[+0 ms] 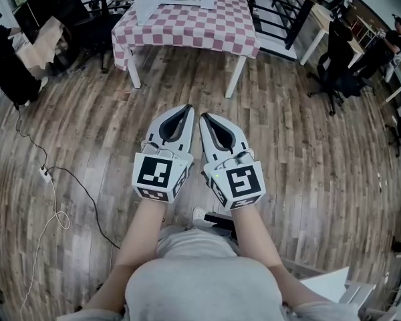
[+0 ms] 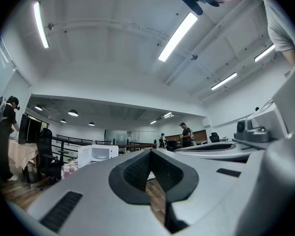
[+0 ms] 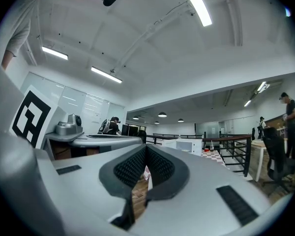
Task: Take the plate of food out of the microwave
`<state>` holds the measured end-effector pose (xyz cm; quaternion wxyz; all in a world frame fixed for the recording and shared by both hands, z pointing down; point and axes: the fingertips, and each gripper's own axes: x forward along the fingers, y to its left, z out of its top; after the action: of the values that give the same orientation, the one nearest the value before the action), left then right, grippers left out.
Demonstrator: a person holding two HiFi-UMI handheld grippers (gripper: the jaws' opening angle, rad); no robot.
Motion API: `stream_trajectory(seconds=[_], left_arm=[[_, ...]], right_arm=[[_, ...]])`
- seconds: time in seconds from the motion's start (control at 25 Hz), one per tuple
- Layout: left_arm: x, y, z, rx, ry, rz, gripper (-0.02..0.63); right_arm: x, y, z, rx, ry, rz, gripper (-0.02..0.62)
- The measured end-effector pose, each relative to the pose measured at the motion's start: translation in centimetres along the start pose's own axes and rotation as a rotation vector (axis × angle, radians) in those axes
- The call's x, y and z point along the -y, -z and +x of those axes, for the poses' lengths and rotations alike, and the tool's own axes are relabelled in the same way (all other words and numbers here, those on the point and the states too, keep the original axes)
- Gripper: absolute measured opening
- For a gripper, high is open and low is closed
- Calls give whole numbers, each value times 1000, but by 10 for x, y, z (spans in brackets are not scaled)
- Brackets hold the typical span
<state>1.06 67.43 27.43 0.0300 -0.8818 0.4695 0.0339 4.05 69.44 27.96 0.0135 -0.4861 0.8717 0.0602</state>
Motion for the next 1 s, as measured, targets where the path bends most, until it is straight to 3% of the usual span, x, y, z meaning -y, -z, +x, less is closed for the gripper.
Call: stream_trajectory(seconds=[0.64, 1.0], left_arm=[[13, 22, 82, -27, -20, 0, 3], [-13, 33, 105, -40, -33, -17, 3]], right_arm=[[76, 20, 15, -4, -23, 26, 26], [92, 34, 41, -24, -14, 36, 26]])
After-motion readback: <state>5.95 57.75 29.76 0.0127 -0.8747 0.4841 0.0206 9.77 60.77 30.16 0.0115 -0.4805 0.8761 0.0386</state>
